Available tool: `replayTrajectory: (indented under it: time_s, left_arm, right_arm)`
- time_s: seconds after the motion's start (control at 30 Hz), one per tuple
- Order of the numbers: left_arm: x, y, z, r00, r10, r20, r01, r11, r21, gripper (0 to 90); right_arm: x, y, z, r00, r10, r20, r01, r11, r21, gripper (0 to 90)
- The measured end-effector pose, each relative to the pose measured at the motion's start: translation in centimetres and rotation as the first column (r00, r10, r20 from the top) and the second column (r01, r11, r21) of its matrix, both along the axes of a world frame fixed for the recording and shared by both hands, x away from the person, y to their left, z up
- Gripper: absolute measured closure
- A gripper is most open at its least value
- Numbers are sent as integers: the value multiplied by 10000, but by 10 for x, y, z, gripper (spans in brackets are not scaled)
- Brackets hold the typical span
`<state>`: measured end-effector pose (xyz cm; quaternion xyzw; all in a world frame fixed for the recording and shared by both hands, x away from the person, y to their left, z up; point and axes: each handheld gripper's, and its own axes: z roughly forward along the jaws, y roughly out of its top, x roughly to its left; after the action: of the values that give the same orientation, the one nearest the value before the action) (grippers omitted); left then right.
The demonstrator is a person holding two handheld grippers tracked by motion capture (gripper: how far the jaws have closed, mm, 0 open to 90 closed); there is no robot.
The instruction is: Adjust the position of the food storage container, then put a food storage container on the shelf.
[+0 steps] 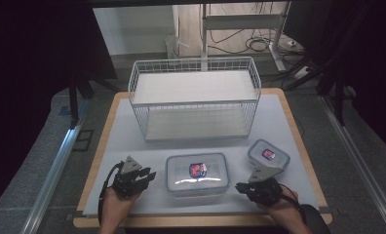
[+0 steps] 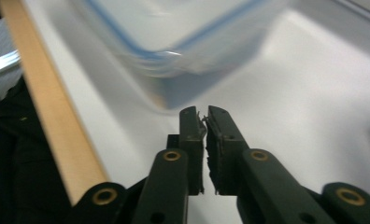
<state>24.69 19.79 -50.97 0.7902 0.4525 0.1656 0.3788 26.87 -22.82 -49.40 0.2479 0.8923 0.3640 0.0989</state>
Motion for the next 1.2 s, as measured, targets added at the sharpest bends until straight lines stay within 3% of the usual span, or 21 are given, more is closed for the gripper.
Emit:
replayTrajectory:
  time_s: [0.17, 0.3, 0.37, 0.53, 0.77, 0.97, 1.07, 1.2]
  left_arm:
    - [-2, 5, -3, 9989, -11, 470, -4, 9995, 324, 423]
    - [1, 5, -9, 9992, -350, 190, 346, 9992, 193, 250]
    - [2, 3, -10, 9995, -322, 57, 319, 9989, 345, 196]
    - [2, 1, -11, 9997, -234, -27, 235, 9986, 476, 170]
    - [2, 3, -10, 9998, -214, -20, 214, 9995, 226, 156]
    - [2, 5, -5, 9987, -502, -103, 494, 9968, -633, 107]
    - [2, 4, -3, 9978, -627, -198, 611, 9955, -730, 73]
    - [2, 3, -1, 9968, -797, -111, 782, 9918, -1007, 50]
  right_arm:
    - [11, -13, 2, 9978, -492, 449, 493, 9988, -13, 610]
    - [13, -13, -3, 9982, -317, 516, 312, 9994, 117, 429]
    - [13, -12, -6, 9983, -206, 551, 205, 9998, 29, 396]
    - [12, -12, -6, 9990, -176, 406, 169, 9997, 197, 367]
    - [14, -13, -5, 9993, -191, 319, 180, 9993, 322, 345]
    - [16, -9, -1, 9999, -79, 132, 74, 9992, 384, 287]
    - [19, -8, 1, 9999, -85, 72, 81, 9989, 462, 244]
    - [23, -9, 7, 9993, -150, -328, 177, 9963, 839, 191]
